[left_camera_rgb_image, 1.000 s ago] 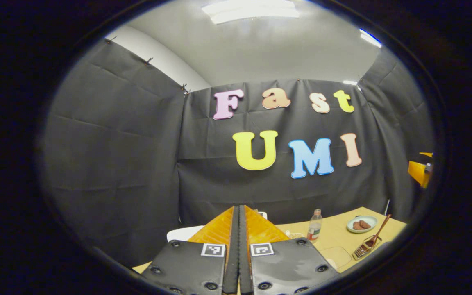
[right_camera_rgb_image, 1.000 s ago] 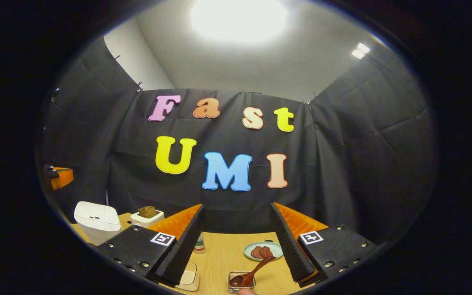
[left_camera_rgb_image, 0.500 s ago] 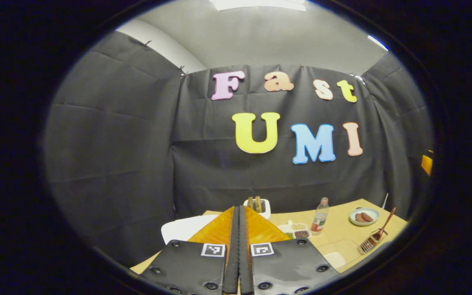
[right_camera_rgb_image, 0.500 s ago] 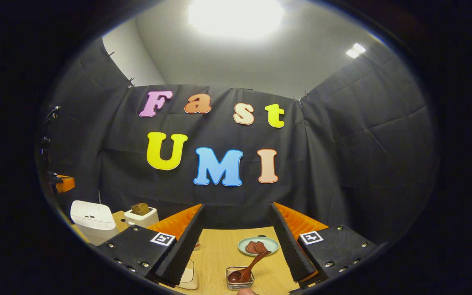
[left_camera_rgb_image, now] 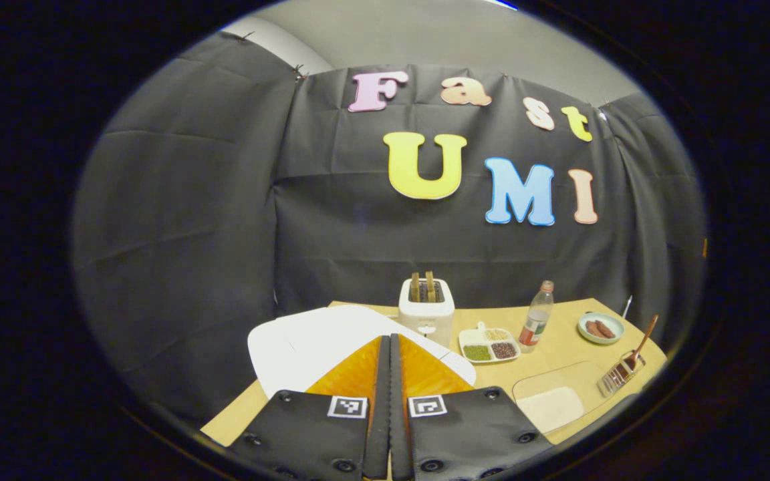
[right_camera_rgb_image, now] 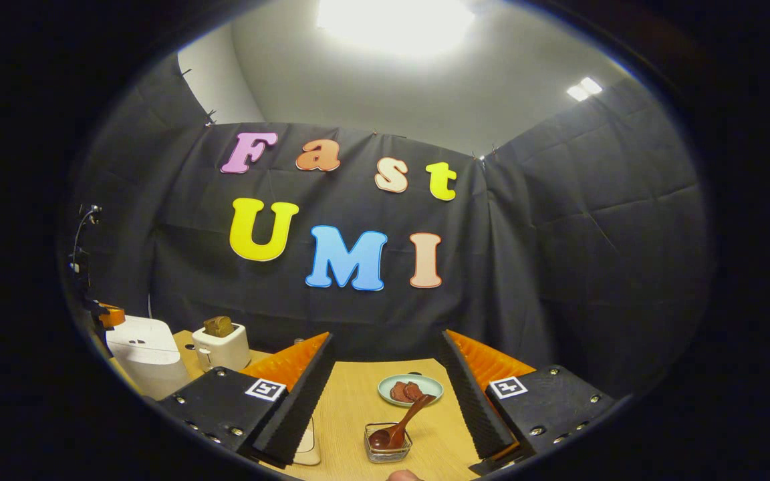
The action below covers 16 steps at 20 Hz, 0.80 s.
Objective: Close the left gripper, press the button to open the rice cooker; take a wooden spoon from the chopstick holder with the right hand, scoop a spoonful of rice and pour it into the rice cooker, then put the wooden spoon back into the chopstick holder.
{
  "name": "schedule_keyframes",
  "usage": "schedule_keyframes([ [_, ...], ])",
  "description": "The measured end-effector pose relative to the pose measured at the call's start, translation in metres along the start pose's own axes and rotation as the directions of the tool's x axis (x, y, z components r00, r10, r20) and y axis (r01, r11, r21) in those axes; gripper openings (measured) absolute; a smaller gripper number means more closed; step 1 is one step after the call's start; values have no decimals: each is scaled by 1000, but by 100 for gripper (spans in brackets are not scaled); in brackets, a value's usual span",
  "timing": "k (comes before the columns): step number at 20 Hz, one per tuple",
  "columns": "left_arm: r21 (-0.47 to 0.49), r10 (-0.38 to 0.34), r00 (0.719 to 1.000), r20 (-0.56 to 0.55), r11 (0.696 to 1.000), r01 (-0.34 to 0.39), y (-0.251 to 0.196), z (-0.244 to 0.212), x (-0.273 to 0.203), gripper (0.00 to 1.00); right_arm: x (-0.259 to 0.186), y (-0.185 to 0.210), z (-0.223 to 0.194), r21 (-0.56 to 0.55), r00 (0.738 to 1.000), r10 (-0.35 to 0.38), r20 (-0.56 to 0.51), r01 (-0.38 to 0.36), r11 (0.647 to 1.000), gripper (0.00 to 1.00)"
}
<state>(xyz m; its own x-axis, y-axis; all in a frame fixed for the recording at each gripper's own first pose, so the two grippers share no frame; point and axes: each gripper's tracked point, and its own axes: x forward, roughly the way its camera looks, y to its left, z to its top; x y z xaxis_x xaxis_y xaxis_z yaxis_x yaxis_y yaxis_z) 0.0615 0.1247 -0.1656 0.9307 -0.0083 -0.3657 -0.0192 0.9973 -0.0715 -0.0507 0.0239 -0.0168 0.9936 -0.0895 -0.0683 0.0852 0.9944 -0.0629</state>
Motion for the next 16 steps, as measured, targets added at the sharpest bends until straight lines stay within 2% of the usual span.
schedule_keyframes([
  [1,-3,-2,1000,-17,1000,2,3,-8,7,11,-1,2,-1,-8,1000,-4,-3,4,1000,95],
  [2,-6,0,1000,-31,1000,0,6,-15,13,8,-3,2,-3,-15,1000,-10,-6,10,1000,95],
  [9,-22,14,993,-119,1000,-17,23,-59,38,9,-9,6,-8,-18,999,-34,-27,34,999,95],
  [13,4,25,995,-92,1000,-25,21,-58,40,7,-9,7,-6,-20,999,-34,-28,34,999,95],
  [16,-37,24,994,-109,999,-29,24,-58,43,9,-8,10,-5,-20,999,-26,-27,26,999,95],
])
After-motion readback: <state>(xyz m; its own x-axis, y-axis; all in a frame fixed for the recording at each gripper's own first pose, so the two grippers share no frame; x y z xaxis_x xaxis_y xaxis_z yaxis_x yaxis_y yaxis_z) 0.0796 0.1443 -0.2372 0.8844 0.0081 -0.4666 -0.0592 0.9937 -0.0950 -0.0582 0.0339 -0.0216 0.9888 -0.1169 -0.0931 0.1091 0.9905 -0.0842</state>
